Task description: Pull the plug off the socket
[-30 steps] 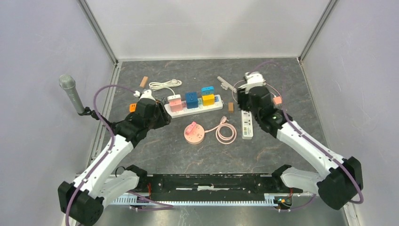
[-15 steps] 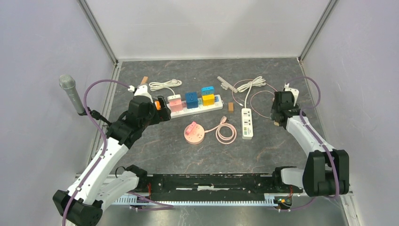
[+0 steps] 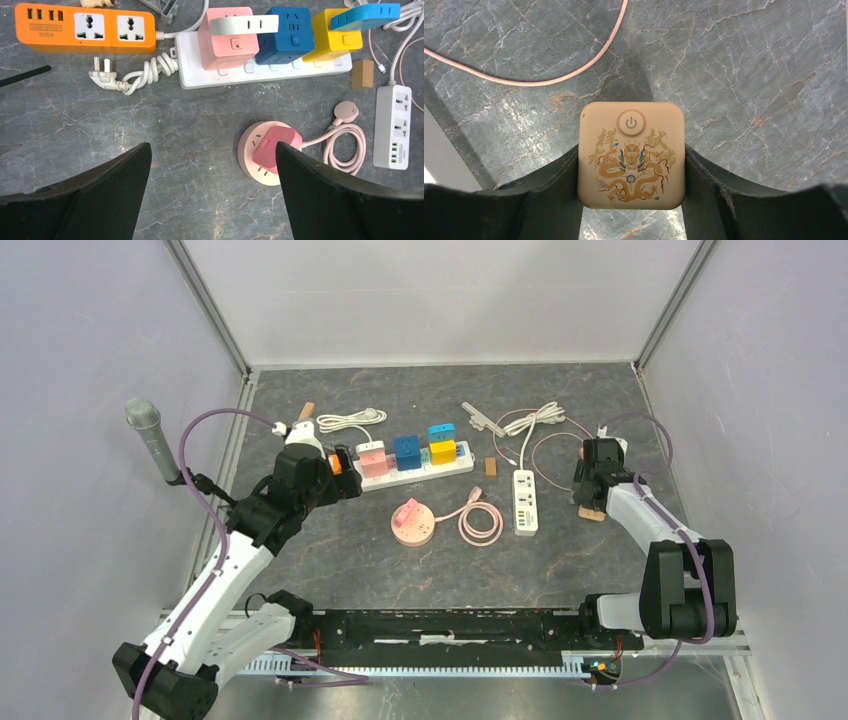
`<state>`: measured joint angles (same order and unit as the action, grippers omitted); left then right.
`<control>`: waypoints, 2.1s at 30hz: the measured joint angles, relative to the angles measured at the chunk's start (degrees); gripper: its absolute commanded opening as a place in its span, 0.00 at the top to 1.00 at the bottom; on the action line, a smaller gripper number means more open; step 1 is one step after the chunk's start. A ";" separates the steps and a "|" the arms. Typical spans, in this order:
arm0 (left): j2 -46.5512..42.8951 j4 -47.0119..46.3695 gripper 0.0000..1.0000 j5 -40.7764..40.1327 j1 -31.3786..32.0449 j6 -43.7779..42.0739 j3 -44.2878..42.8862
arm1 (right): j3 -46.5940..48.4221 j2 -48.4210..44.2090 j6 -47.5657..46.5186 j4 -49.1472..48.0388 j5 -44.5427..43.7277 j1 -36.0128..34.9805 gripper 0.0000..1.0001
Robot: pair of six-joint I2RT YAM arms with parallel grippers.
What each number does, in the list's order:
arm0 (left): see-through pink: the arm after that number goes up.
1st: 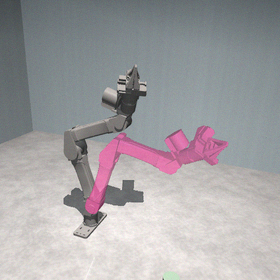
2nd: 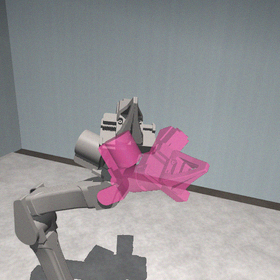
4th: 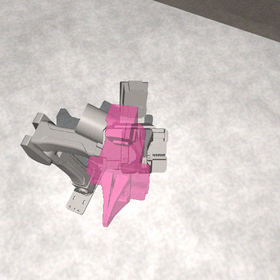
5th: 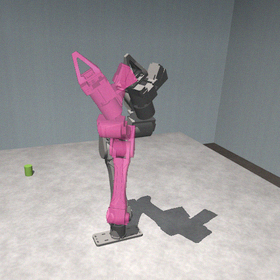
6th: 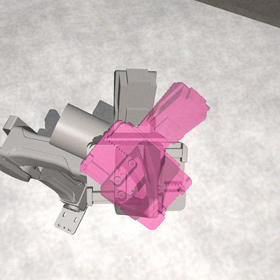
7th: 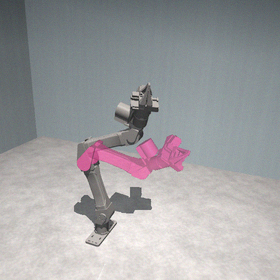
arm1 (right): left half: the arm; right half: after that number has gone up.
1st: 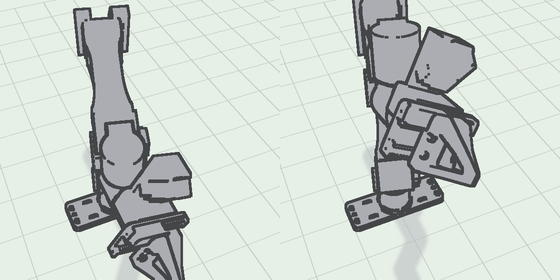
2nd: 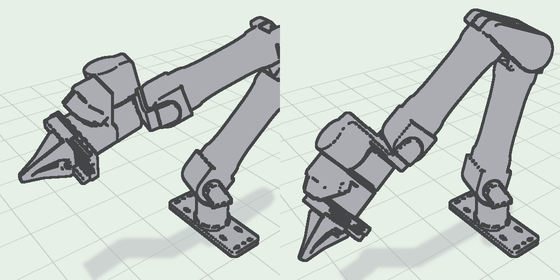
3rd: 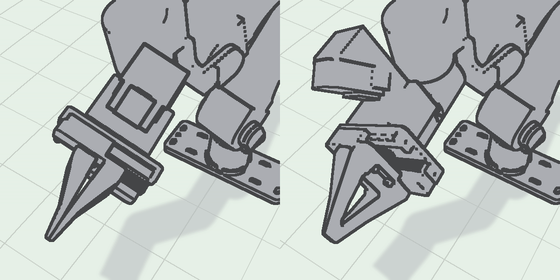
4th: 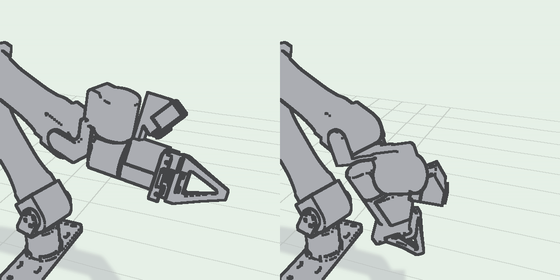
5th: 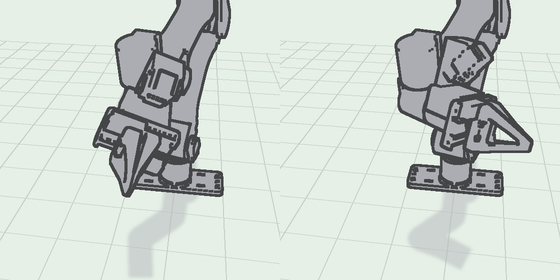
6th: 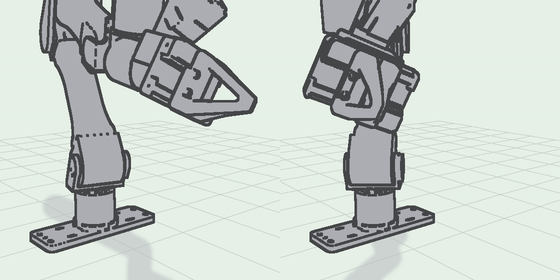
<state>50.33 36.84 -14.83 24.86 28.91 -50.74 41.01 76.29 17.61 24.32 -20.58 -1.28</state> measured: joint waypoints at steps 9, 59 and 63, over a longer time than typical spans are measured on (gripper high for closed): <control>0.22 -0.59 0.00 3.82 0.00 -1.84 0.00 | 0.02 0.33 -4.33 -1.01 5.18 0.00 0.03; 27.26 -14.93 0.44 17.79 13.16 0.24 1.36 | -3.67 7.82 23.26 -34.71 36.76 -37.68 0.51; 27.19 -14.69 0.28 17.92 13.16 0.72 1.42 | -3.63 7.91 23.26 -34.56 36.33 -38.01 0.51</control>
<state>77.52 22.15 3.09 38.02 29.63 -49.32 37.39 84.20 40.86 -10.24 15.75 -39.29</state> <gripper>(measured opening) 0.631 0.494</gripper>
